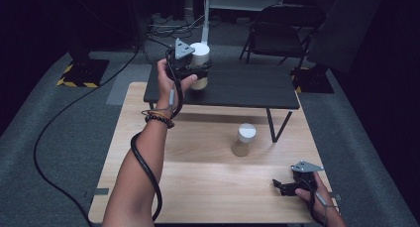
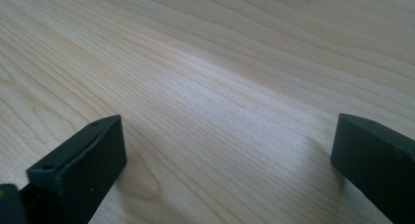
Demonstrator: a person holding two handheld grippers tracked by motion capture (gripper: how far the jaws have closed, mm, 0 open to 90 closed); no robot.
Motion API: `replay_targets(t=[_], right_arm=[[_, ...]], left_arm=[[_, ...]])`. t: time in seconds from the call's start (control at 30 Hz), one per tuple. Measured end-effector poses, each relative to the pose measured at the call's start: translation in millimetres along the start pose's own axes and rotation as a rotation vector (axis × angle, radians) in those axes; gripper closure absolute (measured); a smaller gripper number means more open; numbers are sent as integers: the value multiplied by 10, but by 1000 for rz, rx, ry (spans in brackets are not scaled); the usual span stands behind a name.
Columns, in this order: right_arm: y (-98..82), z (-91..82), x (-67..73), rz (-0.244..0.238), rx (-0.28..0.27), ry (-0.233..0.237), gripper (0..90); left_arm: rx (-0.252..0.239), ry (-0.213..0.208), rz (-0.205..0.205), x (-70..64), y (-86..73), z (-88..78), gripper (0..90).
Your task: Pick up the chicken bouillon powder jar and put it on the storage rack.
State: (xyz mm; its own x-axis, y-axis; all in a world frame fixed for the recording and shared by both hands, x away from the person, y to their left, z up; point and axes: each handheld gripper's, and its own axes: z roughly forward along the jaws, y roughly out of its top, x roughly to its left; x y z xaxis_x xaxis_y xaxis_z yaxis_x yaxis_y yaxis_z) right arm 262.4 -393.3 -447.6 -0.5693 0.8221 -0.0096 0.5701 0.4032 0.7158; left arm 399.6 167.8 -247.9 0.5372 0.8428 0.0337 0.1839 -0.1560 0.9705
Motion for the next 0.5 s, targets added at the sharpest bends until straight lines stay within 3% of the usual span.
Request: replay_targets(t=[0.5], right_arm=[[0, 0, 0, 0, 0, 0, 0]], left_arm=[[11, 6, -11, 62, -115, 67, 349]])
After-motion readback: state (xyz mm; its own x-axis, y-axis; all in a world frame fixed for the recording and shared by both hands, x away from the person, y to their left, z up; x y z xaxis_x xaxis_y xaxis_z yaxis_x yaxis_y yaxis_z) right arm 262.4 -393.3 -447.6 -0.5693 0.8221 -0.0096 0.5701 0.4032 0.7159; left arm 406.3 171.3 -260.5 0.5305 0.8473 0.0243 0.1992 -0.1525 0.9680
